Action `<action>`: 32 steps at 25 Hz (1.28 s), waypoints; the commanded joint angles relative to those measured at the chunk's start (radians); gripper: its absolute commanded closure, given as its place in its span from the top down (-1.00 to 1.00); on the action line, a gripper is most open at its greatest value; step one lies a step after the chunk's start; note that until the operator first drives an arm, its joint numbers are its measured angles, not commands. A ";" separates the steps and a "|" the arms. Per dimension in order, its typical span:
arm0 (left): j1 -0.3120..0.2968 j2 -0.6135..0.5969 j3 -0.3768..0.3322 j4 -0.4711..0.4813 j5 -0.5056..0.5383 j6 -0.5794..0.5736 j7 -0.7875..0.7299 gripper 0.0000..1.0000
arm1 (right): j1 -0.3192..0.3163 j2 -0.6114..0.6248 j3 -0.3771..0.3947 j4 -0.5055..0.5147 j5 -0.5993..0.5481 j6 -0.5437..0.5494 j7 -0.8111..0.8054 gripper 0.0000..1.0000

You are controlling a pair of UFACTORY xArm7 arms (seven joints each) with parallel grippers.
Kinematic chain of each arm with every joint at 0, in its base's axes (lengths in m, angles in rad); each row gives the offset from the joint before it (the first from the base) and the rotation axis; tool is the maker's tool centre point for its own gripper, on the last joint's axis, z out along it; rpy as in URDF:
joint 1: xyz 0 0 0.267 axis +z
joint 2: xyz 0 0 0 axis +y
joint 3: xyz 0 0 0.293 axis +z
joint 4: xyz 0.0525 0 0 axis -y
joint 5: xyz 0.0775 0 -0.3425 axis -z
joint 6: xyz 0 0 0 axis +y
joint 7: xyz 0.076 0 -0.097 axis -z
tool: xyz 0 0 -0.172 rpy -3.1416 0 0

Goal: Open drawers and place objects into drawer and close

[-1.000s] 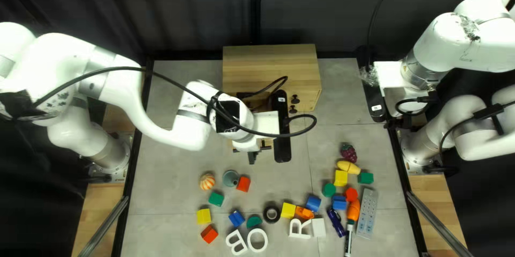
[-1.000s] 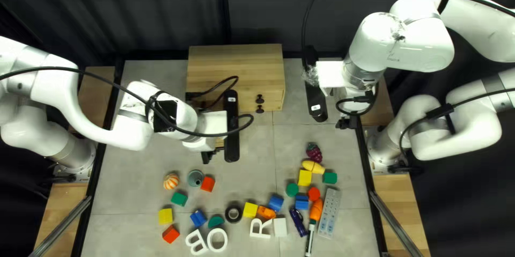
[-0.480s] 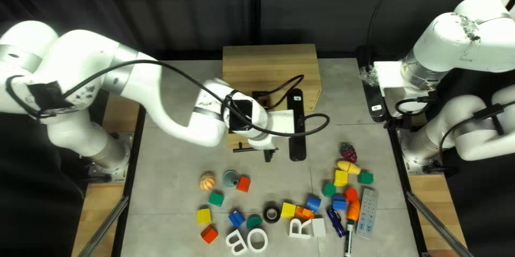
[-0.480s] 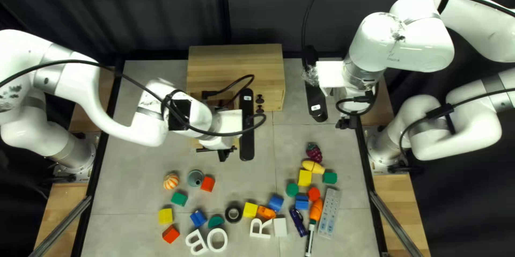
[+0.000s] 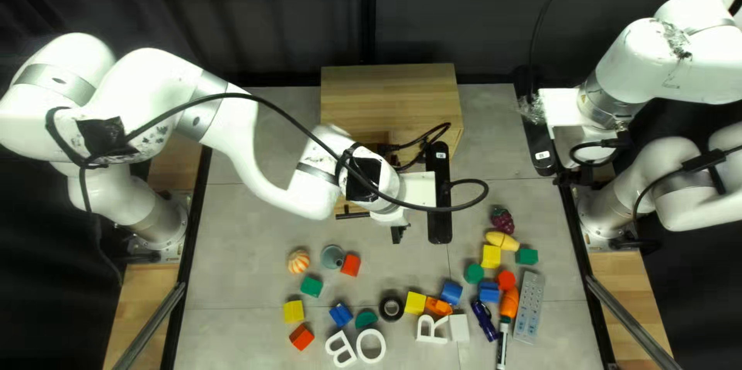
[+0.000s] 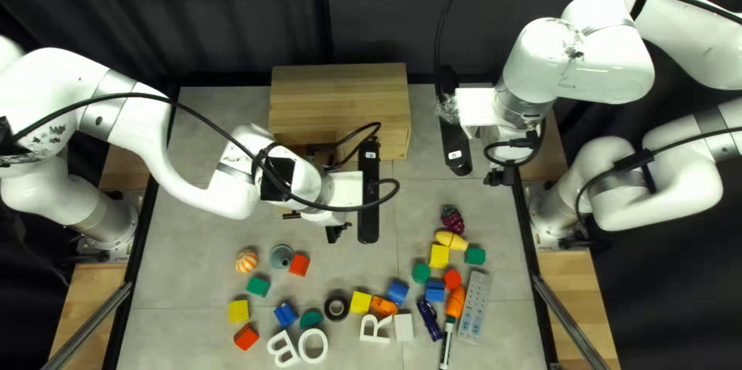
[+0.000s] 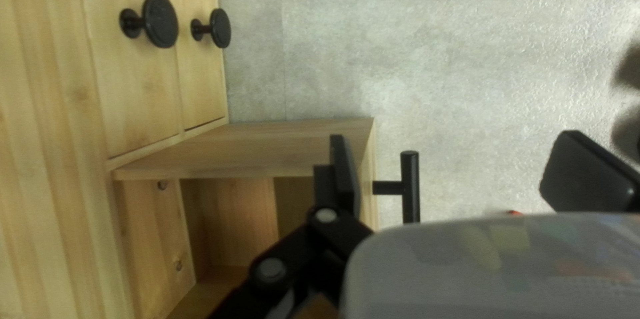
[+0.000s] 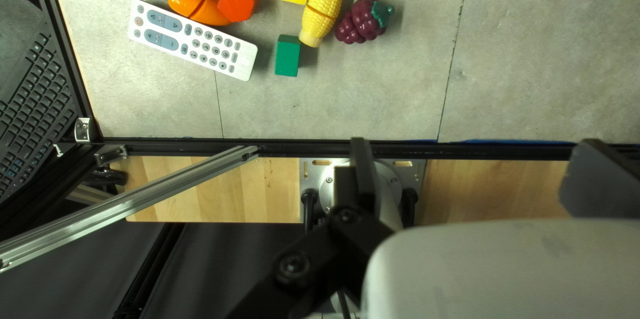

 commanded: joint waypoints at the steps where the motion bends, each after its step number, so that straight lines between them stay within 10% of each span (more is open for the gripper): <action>1: -0.004 0.012 0.000 0.014 0.003 0.013 0.006 1.00 | 0.000 0.000 0.000 0.000 0.000 0.000 0.000 1.00; 32: 0.042 0.022 0.014 -0.023 0.007 -0.073 0.064 1.00 | 0.000 0.000 0.000 0.000 0.000 0.000 0.000 1.00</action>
